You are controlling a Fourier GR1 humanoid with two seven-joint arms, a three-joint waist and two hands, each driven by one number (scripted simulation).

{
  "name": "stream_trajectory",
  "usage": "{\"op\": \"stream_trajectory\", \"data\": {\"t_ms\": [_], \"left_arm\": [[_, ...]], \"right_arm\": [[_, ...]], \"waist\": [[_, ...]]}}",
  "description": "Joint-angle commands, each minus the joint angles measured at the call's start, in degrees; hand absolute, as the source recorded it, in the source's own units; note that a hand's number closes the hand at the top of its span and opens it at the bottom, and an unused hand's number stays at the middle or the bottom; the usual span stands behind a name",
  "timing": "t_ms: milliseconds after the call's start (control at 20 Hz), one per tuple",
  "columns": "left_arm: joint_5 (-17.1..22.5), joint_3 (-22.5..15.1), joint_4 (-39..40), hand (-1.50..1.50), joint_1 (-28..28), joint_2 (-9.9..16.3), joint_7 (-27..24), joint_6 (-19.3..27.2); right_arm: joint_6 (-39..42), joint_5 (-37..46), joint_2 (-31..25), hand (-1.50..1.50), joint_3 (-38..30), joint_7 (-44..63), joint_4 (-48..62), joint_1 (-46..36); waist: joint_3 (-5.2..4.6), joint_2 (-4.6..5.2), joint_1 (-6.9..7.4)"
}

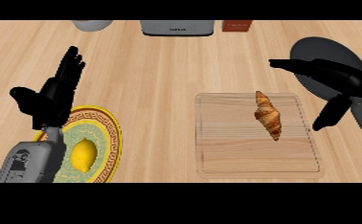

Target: Pick the croissant from the cutting board and place it in the pan

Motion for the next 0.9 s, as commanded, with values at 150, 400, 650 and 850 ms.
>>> {"op": "stream_trajectory", "data": {"t_ms": [150,400,650,850], "left_arm": [[-0.51,2.07,-0.53,0.00,1.23,-0.31,-1.14,-1.02],[-2.08,1.28,3.13,0.00,-2.37,-1.57,-0.35,-1.01],[-1.99,2.04,1.35,0.00,-1.06,-1.78,0.38,-1.10],[-2.56,2.02,-0.07,0.00,-1.83,-1.96,1.92,-1.07]], "right_arm": [[2.37,5.00,2.65,-1.50,0.51,-1.04,-2.80,1.44],[-4.45,12.39,6.67,-1.50,3.19,-4.41,5.01,0.53],[-4.28,17.29,4.77,-1.50,3.93,-0.52,-0.60,2.22],[-6.07,22.31,7.08,-1.50,4.57,-0.66,5.15,-0.83]], "waist": [[-0.02,-0.11,-0.32],[0.00,0.04,-0.14],[-0.02,-0.07,-0.36],[-0.01,0.00,-0.17]]}}
